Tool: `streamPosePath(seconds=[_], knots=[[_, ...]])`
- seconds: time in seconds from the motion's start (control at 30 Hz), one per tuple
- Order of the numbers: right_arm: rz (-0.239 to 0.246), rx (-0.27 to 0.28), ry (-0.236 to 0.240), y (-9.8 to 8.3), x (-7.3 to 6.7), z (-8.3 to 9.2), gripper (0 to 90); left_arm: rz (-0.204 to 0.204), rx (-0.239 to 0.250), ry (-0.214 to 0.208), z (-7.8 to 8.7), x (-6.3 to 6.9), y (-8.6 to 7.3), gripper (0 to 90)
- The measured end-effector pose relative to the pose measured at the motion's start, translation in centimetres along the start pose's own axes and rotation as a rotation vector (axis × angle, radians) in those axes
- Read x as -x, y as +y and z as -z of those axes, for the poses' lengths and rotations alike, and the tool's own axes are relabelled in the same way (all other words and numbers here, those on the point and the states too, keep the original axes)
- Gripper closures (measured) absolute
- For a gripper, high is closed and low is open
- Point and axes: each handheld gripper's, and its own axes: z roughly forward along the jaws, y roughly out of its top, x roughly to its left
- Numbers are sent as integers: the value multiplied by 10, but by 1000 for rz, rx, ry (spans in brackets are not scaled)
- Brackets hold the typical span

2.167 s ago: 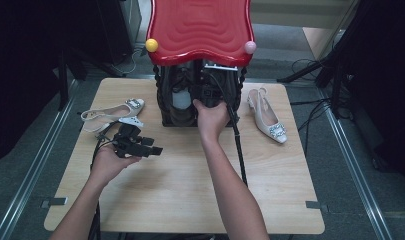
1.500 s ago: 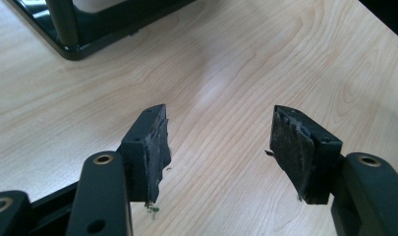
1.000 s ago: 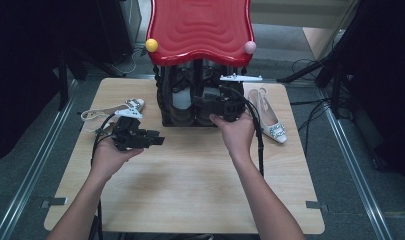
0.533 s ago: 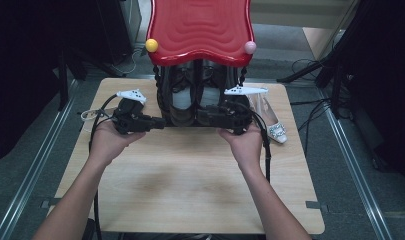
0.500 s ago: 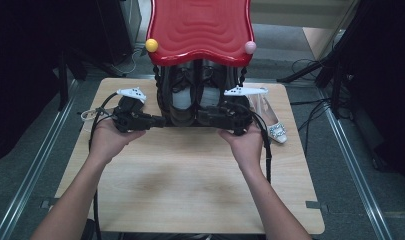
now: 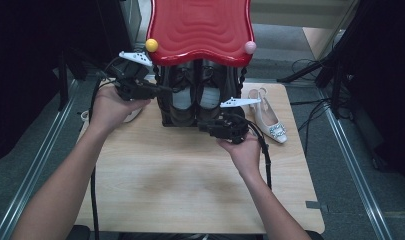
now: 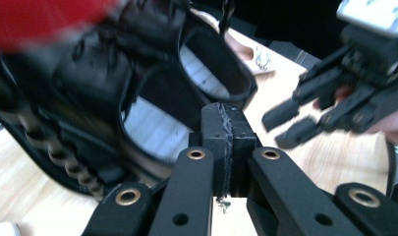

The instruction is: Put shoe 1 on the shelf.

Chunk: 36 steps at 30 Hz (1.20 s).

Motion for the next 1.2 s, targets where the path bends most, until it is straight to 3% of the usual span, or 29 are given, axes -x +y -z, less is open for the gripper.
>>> streamPosePath(seconds=[0.2, 0.43, 0.67, 0.83, 1.0, 1.2], knots=[[-7, 4, 26, 0, 3, -3, 728, -2, 10, -10, 2, -1, 36, 900], [-8, -2, 24, -2, 12, -8, 796, -39, 1, 21, -1, 1, 74, 900], [-34, -8, 34, -2, 24, -15, 894, -34, -3, 29, -12, -8, 104, 900], [-45, -8, 34, -1, 28, -21, 900, -45, -13, 16, -26, -12, 121, 900], [-61, 0, 36, 0, 30, -24, 900, -30, -12, 16, -41, -16, 135, 900], [-63, 2, 41, 0, 32, -25, 900, -21, -15, 17, -56, -18, 141, 900]])
